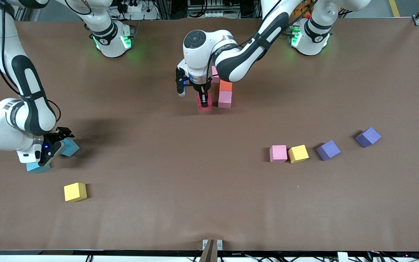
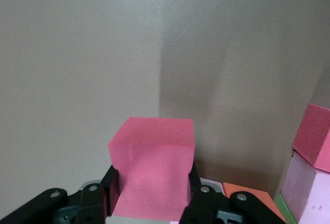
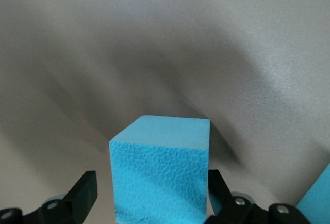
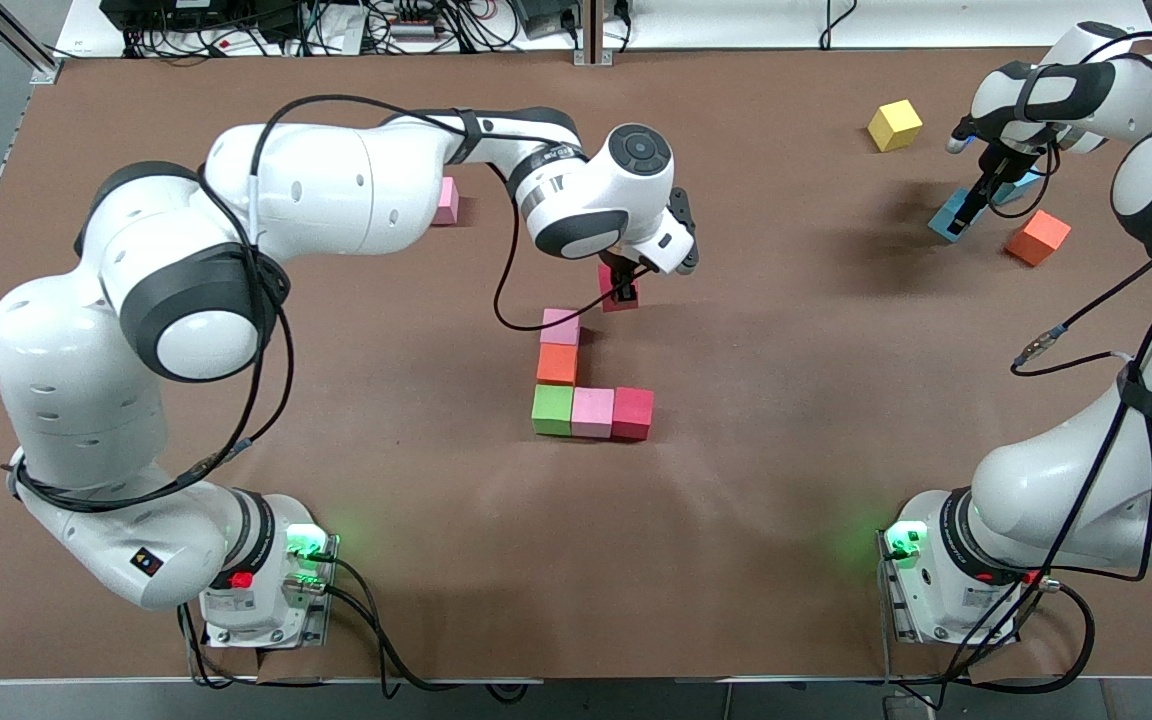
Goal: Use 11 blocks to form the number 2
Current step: 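Grasp the cyan cube with the right gripper while the left gripper lowers pink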
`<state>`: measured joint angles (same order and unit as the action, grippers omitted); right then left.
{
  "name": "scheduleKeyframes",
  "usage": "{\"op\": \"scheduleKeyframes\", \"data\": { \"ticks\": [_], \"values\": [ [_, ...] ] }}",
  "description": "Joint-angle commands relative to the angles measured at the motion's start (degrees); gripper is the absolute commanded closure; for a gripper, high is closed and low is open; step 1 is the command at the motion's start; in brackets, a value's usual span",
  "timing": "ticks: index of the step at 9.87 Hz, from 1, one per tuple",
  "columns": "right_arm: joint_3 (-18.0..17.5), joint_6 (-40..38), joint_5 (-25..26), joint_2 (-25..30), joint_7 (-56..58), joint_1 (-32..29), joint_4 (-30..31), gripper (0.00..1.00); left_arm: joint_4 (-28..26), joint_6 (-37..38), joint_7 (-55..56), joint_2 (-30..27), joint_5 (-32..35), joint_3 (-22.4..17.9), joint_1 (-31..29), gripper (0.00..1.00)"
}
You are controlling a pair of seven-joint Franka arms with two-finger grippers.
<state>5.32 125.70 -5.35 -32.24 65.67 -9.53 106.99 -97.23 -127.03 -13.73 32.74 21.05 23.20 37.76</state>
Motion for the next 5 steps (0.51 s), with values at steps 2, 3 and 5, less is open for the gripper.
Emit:
{"op": "scheduleKeyframes", "data": {
  "ticks": [2, 3, 5],
  "values": [
    [-0.92, 0.60, -0.54, 0.42, 1.13, -0.49, -0.20, 0.61, 0.38, 1.17, -0.95, 1.19, 0.57, -0.52, 1.17, 0.72],
    [-1.10, 0.60, -0.54, 0.42, 1.22, -0.14, -0.81, 0.67, -0.49, 1.26, -0.86, 1.19, 0.66, -0.52, 1.61, 0.72],
    [-1.45, -0.19, -0.54, 0.77, 1.13, 1.26, -2.48, 0.73, -1.38, 1.43, -0.77, 1.10, 0.83, -0.17, 1.70, 0.73]
  ]
}}
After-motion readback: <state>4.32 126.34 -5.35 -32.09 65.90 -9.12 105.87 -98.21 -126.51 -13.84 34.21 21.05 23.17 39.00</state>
